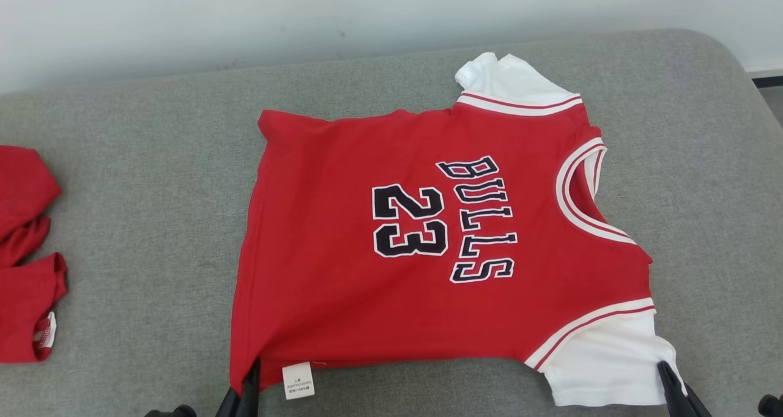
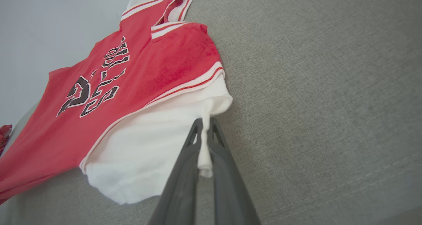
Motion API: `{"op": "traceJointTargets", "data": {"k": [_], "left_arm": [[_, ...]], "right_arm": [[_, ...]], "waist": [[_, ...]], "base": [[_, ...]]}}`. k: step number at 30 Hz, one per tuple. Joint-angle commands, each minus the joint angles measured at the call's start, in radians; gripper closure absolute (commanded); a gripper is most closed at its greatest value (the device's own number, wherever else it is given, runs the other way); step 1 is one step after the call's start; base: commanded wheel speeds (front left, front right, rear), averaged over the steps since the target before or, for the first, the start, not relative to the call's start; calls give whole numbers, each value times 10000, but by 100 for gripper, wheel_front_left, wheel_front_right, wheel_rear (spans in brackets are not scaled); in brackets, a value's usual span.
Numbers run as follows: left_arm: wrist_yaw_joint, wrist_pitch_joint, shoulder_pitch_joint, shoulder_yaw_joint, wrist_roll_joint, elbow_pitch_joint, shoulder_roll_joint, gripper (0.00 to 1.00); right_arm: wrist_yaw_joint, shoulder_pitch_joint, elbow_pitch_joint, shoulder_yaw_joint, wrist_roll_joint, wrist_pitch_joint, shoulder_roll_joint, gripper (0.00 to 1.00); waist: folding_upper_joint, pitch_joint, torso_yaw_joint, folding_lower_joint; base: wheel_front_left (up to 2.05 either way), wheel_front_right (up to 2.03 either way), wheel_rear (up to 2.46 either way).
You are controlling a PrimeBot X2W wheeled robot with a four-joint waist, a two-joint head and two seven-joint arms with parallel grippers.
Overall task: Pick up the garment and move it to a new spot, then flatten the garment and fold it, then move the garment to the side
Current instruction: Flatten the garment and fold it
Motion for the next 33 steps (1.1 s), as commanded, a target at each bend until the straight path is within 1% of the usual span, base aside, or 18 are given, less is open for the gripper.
{"op": "traceJointTargets", "data": {"k": [1, 3, 9, 14, 18, 21, 26, 30, 32, 33], "left_arm": [[-17, -8, 8, 83, 172, 26, -19, 100], [-149, -8, -68, 168, 296, 84, -124, 100], [-471, -8, -438, 320, 732, 220, -306, 100], [-630, -8, -1026, 322, 990, 432, -366, 100], [-774, -8, -1562, 265, 1182, 645, -285, 100], [-871, -7, -2020, 232, 1272, 883, -217, 100], [-975, 79, -2836, 102, 1421, 1376, -27, 100], [-1095, 180, -3473, -66, 1575, 1933, 90, 100], [-1162, 176, -3768, -103, 1559, 2232, 137, 100], [-1166, 174, -3893, -131, 1601, 2410, 158, 100]], "right_arm": [[1, 49, -90, -61, -51, 42, 71, 100], [1, -42, -269, -123, -107, 193, 267, 100], [1, -642, -662, -122, -243, 650, 577, 100], [1, -1398, -640, -332, -62, 983, 575, 100], [1, -2252, -516, -508, 343, 1451, 585, 100], [1, -3025, -160, -570, 393, 1830, 507, 100], [1, -4399, 865, -359, 48, 2182, 367, 100], [1, -5342, 1876, -88, -143, 2054, 366, 100], [1, -5718, 2312, 13, -227, 1801, 341, 100], [3, -5847, 2489, 104, -260, 1664, 325, 66]], "waist": [[1, -14, 9, 1], [1, -30, 17, 1], [1, -31, -2, 1], [1, 103, 33, 1], [1, 272, 16, 1], [1, 356, 4, 1], [1, 509, 4, 1], [1, 604, 35, 1], [1, 624, 46, 1], [1, 625, 48, 1]], "base": [[0, 0, 0], [0, 0, 0], [0, 0, 0], [0, 0, 0], [0, 0, 0], [0, 0, 0], [0, 0, 0], [0, 0, 0], [0, 0, 0], [0, 0, 0]]}}
